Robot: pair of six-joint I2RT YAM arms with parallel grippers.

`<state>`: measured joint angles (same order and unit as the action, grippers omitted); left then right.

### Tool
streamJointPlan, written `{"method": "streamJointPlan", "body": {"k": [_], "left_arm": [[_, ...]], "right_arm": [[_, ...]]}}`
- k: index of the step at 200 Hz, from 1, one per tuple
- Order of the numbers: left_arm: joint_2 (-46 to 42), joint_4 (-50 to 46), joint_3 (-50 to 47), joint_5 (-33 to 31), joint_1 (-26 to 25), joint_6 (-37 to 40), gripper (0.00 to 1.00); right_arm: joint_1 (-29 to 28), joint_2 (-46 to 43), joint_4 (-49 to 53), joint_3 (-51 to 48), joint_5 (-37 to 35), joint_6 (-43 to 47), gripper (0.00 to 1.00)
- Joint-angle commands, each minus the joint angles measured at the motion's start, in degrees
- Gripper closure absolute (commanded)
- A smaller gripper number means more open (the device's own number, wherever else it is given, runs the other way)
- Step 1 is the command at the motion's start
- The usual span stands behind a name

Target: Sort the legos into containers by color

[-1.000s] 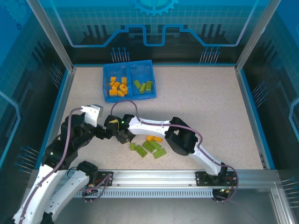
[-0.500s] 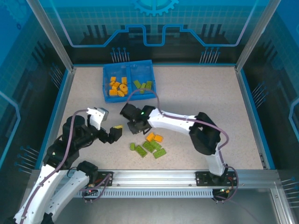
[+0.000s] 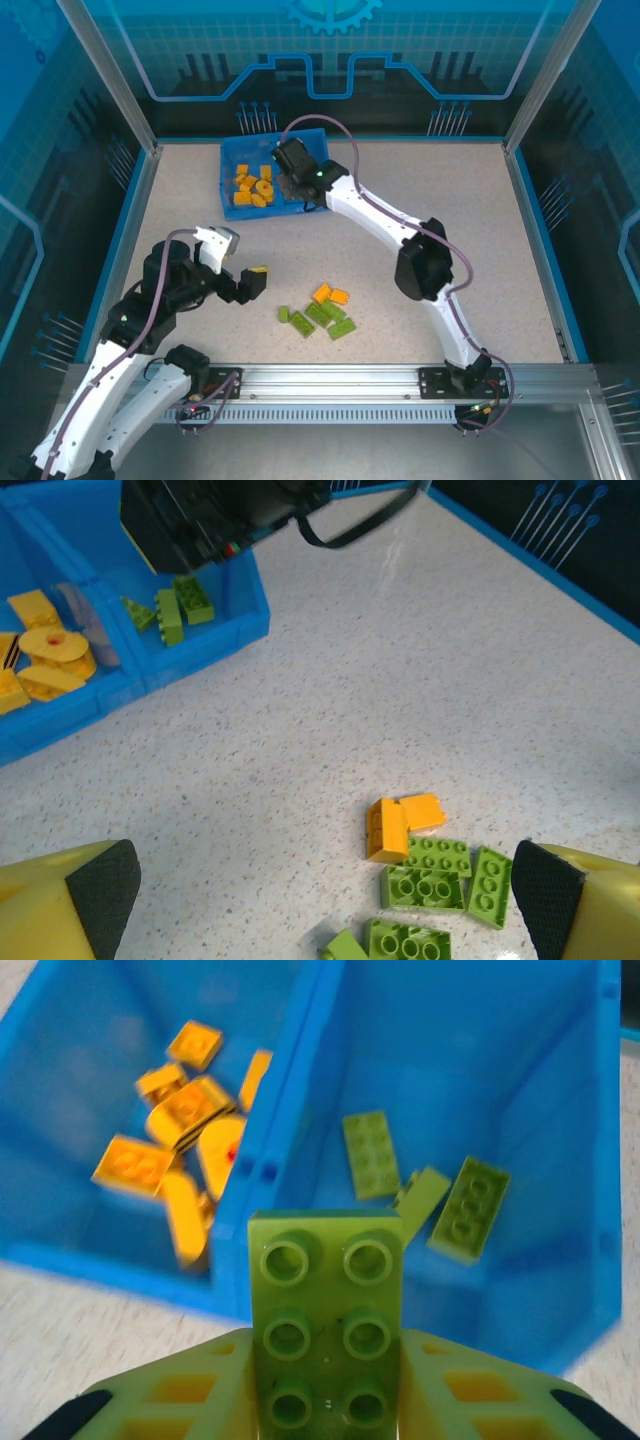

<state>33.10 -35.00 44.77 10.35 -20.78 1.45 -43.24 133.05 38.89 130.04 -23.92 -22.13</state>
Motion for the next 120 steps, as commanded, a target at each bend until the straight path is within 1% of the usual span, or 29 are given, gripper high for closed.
{"method": "streamJointPlan", "body": {"k": [1,12,28,50,63,68,93,105,120], "left_arm": [[0.22,-1.64,0.18,-2.96,0.34,-0.57,0.01],[0.20,-1.59,0.22,-3.29,0.30,-0.74,0.01],[0.04,-1.63,0.14,-3.90,0.38,-0.92,0.01],[0.28,-1.47,-0.08,-4.59,0.44,-0.89,0.01],[0.50,-1.50,-0.05,-4.66,0.46,-0.90,0.01],[0.60,-1.54,-0.10,-4.65,0.47,-0.93,0.01],[0.75,-1.69,-0.08,-5.08,0.43,-1.06,0.01],[0.93,-1.58,-0.13,-5.32,0.47,-1.10,0.01],[1.17,-1.67,-0.14,-5.43,0.47,-1.25,0.01]], "right_arm": [[2.56,9.41,4.12,11.16,0.02,2.77,0.63],[3.20,14.05,5.41,16.90,1.59,4.20,0.62],[3.31,19.28,5.61,22.78,2.66,7.17,0.59],[4.23,22.06,5.08,26.76,5.93,7.51,0.51],[4.84,21.22,4.61,26.54,7.03,7.11,0.42],[4.92,20.83,4.74,26.47,6.96,7.10,0.41],[5.10,16.36,6.18,24.62,7.35,7.38,0.42],[5.01,12.56,6.22,21.08,7.61,7.28,0.43],[5.01,6.42,4.84,13.83,7.83,6.80,0.43]]}}
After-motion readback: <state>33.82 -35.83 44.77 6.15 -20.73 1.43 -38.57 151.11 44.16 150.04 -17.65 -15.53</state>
